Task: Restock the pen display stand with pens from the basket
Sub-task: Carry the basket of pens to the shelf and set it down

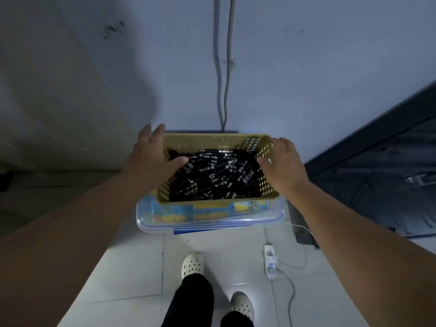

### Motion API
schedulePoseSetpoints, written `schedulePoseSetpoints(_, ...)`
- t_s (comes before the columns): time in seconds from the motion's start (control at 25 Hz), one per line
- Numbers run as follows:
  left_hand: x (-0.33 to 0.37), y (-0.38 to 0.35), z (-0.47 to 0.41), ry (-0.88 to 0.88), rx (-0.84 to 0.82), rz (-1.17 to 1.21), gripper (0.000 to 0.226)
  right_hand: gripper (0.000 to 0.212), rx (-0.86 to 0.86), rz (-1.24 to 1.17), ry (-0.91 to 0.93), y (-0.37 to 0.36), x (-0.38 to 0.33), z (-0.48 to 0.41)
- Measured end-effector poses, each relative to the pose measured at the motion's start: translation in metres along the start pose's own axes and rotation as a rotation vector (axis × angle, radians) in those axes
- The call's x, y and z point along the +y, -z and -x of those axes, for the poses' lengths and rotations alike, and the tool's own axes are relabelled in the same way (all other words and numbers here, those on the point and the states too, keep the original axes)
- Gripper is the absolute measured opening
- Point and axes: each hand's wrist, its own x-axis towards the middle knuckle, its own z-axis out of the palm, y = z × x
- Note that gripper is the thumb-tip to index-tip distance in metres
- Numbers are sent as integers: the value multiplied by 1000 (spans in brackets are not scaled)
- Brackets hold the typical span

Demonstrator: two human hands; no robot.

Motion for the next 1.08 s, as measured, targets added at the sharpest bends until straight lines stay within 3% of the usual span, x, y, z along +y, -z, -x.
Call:
schedulePoseSetpoints(0.08,-3,-11,-3,23,30,25,98,67,41,-18,-32,-7,5,-1)
schedulePoseSetpoints(0.32,-16,-39,3,13,-36,63,110,74,-44,-100,-150,-23,18,7)
schedulePoseSetpoints(0.6,-25,-42,6,0,-55,-183,103,80,-77,-59,-155,-27,30,11)
schedulePoseSetpoints(0.84,-20,-43,7,20,-7,-200,106,64,23,-2,-94,-26,29,8)
schedulePoseSetpoints(1.08,-15,-43,5,-9,10,-171,104,64,34,-75,-153,-18,40,29)
